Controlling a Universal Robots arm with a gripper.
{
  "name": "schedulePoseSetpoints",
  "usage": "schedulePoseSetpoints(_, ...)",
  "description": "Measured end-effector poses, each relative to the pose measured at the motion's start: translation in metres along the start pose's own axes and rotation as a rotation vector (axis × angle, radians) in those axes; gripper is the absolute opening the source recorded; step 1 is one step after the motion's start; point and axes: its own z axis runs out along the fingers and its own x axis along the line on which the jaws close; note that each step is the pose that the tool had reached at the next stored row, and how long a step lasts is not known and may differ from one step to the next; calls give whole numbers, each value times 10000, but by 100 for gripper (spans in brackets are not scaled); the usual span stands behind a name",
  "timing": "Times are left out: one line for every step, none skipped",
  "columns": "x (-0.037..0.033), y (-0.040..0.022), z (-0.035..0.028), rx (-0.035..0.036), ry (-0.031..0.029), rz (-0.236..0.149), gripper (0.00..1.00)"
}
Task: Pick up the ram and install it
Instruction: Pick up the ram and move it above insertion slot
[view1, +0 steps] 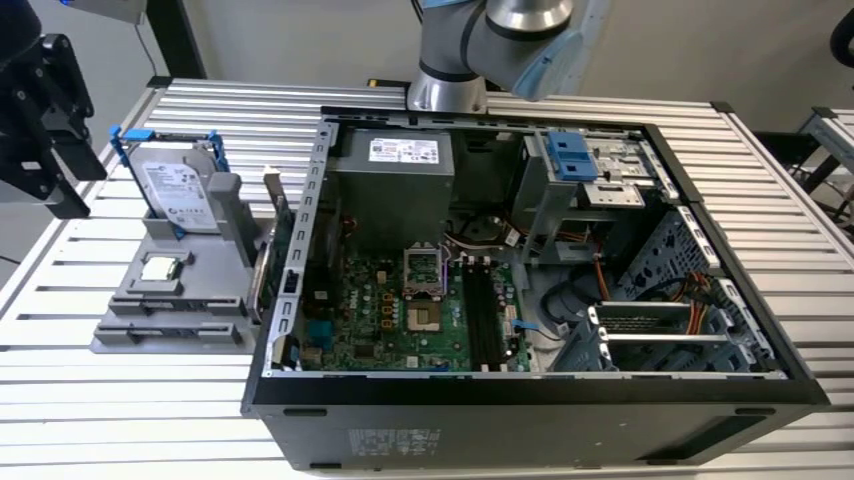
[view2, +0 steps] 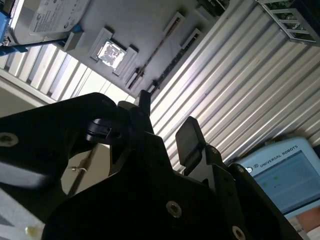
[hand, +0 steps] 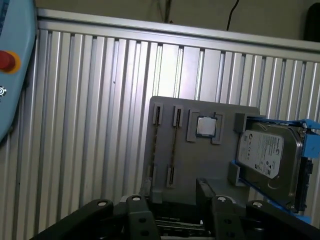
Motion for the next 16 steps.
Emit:
schedulePoseSetpoints(0, 0, 0, 0, 0, 0, 100)
schedulePoseSetpoints(0, 0, 0, 0, 0, 0, 100)
schedulePoseSetpoints(0, 0, 1, 0, 0, 6, 100)
schedulePoseSetpoints(0, 0, 3, 5, -1, 129, 100)
schedulePoseSetpoints(0, 0, 6, 11, -2, 279, 100)
schedulePoseSetpoints(0, -1, 6, 13, -1, 366, 100)
schedulePoseSetpoints(1, -1, 6, 15, -1, 381, 100)
schedulePoseSetpoints(0, -1, 6, 15, -1, 397, 100)
schedulePoseSetpoints(0, -1, 6, 15, -1, 408, 100)
schedulePoseSetpoints(1, 0, 7, 16, -1, 408, 100)
schedulePoseSetpoints(0, 0, 13, 23, -1, 412, 100)
schedulePoseSetpoints(0, 0, 19, 26, -2, 418, 100)
schedulePoseSetpoints(0, -1, 28, 29, -1, 426, 100)
schedulePoseSetpoints(0, -1, 37, 32, -1, 437, 100)
schedulePoseSetpoints(1, -1, 43, 32, -1, 445, 100)
schedulePoseSetpoints(1, -1, 43, 31, 0, 446, 100)
